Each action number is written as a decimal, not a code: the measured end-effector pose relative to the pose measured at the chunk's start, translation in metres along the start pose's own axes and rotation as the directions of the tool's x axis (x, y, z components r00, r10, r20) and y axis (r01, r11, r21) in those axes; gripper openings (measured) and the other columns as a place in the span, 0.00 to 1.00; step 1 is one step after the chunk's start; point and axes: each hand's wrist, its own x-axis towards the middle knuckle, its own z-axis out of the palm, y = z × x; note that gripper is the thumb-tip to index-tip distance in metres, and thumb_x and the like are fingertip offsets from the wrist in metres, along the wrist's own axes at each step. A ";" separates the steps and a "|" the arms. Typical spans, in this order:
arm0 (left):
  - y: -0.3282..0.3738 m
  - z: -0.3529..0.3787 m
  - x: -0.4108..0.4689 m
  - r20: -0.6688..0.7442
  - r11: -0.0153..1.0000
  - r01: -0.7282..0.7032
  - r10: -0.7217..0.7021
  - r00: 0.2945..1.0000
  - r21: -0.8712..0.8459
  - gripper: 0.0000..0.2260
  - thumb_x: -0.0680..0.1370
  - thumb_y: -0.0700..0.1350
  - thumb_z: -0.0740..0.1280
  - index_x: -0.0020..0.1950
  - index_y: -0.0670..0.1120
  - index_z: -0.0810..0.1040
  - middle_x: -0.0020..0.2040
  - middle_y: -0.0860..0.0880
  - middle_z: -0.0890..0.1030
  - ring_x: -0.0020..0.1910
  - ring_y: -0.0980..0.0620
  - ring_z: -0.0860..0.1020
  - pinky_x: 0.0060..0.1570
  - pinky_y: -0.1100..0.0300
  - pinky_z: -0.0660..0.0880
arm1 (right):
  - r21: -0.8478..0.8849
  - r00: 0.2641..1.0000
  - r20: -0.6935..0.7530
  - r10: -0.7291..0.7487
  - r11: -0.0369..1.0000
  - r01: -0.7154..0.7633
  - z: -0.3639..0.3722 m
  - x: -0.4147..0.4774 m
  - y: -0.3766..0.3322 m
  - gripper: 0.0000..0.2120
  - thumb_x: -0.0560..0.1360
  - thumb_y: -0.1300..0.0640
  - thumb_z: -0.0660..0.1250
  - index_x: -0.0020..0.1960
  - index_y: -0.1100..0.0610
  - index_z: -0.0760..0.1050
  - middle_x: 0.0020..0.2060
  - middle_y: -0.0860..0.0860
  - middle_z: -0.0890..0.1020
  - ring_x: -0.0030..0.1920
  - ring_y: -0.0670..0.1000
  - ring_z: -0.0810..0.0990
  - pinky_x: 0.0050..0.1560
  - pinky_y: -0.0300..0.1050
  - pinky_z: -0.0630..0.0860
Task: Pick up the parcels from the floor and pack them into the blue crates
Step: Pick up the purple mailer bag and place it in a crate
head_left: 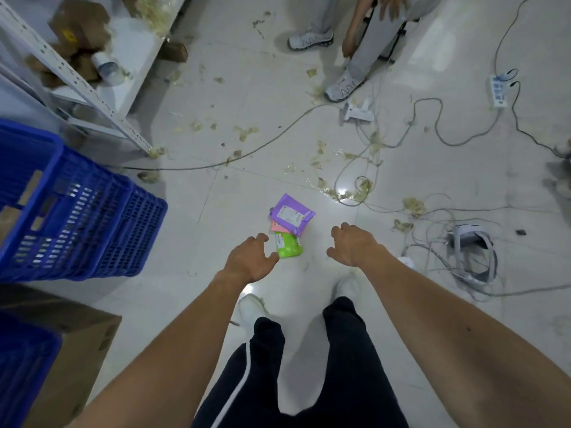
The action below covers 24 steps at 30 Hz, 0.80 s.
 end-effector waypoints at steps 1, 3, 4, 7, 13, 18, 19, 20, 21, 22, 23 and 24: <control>0.001 0.004 0.012 -0.010 1.000 0.014 -0.014 1.000 -0.017 0.26 0.80 0.57 0.63 0.75 0.47 0.65 0.66 0.44 0.75 0.65 0.46 0.75 0.60 0.52 0.71 | 0.000 1.000 0.002 -0.009 1.000 0.009 0.002 0.014 0.006 0.24 0.79 0.46 0.60 0.70 0.58 0.66 0.63 0.56 0.71 0.64 0.57 0.71 0.59 0.51 0.70; 0.001 0.015 0.038 -0.018 0.999 0.045 -0.046 0.999 -0.029 0.26 0.80 0.58 0.62 0.75 0.48 0.65 0.66 0.45 0.74 0.64 0.46 0.75 0.60 0.53 0.70 | -0.007 0.999 0.013 -0.031 0.999 0.031 0.011 0.042 0.017 0.23 0.79 0.47 0.60 0.69 0.58 0.66 0.63 0.56 0.71 0.63 0.56 0.71 0.58 0.50 0.71; 0.000 0.023 0.052 -0.019 0.998 0.064 -0.065 0.998 -0.029 0.26 0.80 0.58 0.61 0.75 0.48 0.65 0.66 0.45 0.74 0.64 0.46 0.74 0.60 0.53 0.70 | -0.011 0.999 0.023 -0.046 0.999 0.047 0.016 0.058 0.021 0.23 0.79 0.47 0.60 0.69 0.59 0.66 0.63 0.56 0.71 0.64 0.56 0.71 0.58 0.50 0.71; -0.005 0.052 0.099 -0.020 0.994 0.107 -0.107 0.994 -0.031 0.24 0.81 0.58 0.59 0.75 0.49 0.65 0.66 0.46 0.73 0.64 0.46 0.74 0.60 0.54 0.70 | 0.000 0.997 0.028 -0.074 0.997 0.074 0.039 0.111 0.037 0.23 0.79 0.47 0.60 0.70 0.59 0.66 0.63 0.56 0.71 0.64 0.56 0.70 0.60 0.51 0.71; -0.027 0.131 0.215 -0.028 0.987 0.156 -0.158 0.987 -0.040 0.21 0.82 0.56 0.59 0.73 0.49 0.67 0.64 0.46 0.75 0.62 0.45 0.76 0.59 0.54 0.70 | -0.047 0.990 0.075 -0.122 0.991 0.126 0.114 0.235 0.066 0.22 0.79 0.48 0.60 0.69 0.57 0.67 0.63 0.54 0.72 0.64 0.55 0.71 0.59 0.50 0.71; -0.058 0.206 0.322 -0.058 0.975 0.192 -0.199 0.978 -0.116 0.17 0.82 0.53 0.59 0.69 0.49 0.72 0.60 0.47 0.80 0.61 0.46 0.77 0.58 0.55 0.71 | -0.021 0.988 0.079 -0.137 0.990 0.139 0.182 0.351 0.076 0.20 0.80 0.47 0.60 0.67 0.57 0.69 0.62 0.55 0.74 0.62 0.57 0.74 0.59 0.50 0.72; -0.064 0.221 0.346 -0.065 0.969 0.205 -0.216 0.974 -0.141 0.15 0.83 0.53 0.58 0.66 0.49 0.74 0.58 0.47 0.82 0.59 0.45 0.78 0.56 0.55 0.71 | -0.015 0.988 0.069 -0.139 0.990 0.140 0.197 0.377 0.077 0.20 0.80 0.47 0.60 0.67 0.57 0.70 0.62 0.55 0.74 0.62 0.57 0.74 0.59 0.50 0.71; -0.070 0.236 0.368 -0.071 0.963 0.221 -0.234 0.970 -0.157 0.14 0.83 0.52 0.58 0.62 0.48 0.77 0.56 0.47 0.83 0.56 0.44 0.78 0.53 0.55 0.72 | -0.017 0.988 0.060 -0.142 0.990 0.143 0.210 0.402 0.078 0.20 0.80 0.48 0.60 0.67 0.57 0.70 0.62 0.54 0.74 0.63 0.56 0.75 0.59 0.49 0.71; -0.075 0.250 0.390 -0.079 0.957 0.237 -0.253 0.964 -0.167 0.13 0.82 0.51 0.57 0.57 0.47 0.78 0.53 0.46 0.83 0.54 0.42 0.79 0.49 0.55 0.71 | -0.027 0.988 0.054 -0.146 0.989 0.147 0.223 0.426 0.079 0.19 0.79 0.48 0.60 0.67 0.57 0.70 0.62 0.54 0.75 0.63 0.56 0.75 0.59 0.48 0.71; -0.081 0.264 0.412 -0.083 0.950 0.257 -0.274 0.958 -0.175 0.13 0.82 0.50 0.56 0.54 0.46 0.79 0.52 0.44 0.83 0.53 0.40 0.78 0.46 0.55 0.70 | -0.037 0.987 0.054 -0.149 0.988 0.151 0.236 0.449 0.080 0.19 0.79 0.48 0.60 0.67 0.56 0.70 0.62 0.54 0.75 0.63 0.56 0.75 0.60 0.48 0.70; -0.085 0.277 0.433 -0.084 0.939 0.284 -0.304 0.949 -0.192 0.13 0.82 0.49 0.56 0.51 0.46 0.79 0.51 0.43 0.83 0.53 0.40 0.78 0.44 0.56 0.68 | -0.041 0.987 0.061 -0.151 0.987 0.153 0.247 0.472 0.081 0.19 0.79 0.49 0.61 0.67 0.56 0.70 0.63 0.54 0.74 0.63 0.56 0.74 0.60 0.47 0.70; -0.089 0.289 0.453 -0.090 0.922 0.315 -0.341 0.936 -0.225 0.13 0.82 0.48 0.57 0.51 0.46 0.80 0.51 0.42 0.83 0.53 0.39 0.78 0.44 0.57 0.67 | -0.032 0.987 0.062 -0.150 0.988 0.152 0.258 0.493 0.080 0.19 0.79 0.49 0.61 0.67 0.56 0.70 0.64 0.54 0.74 0.64 0.56 0.74 0.61 0.48 0.70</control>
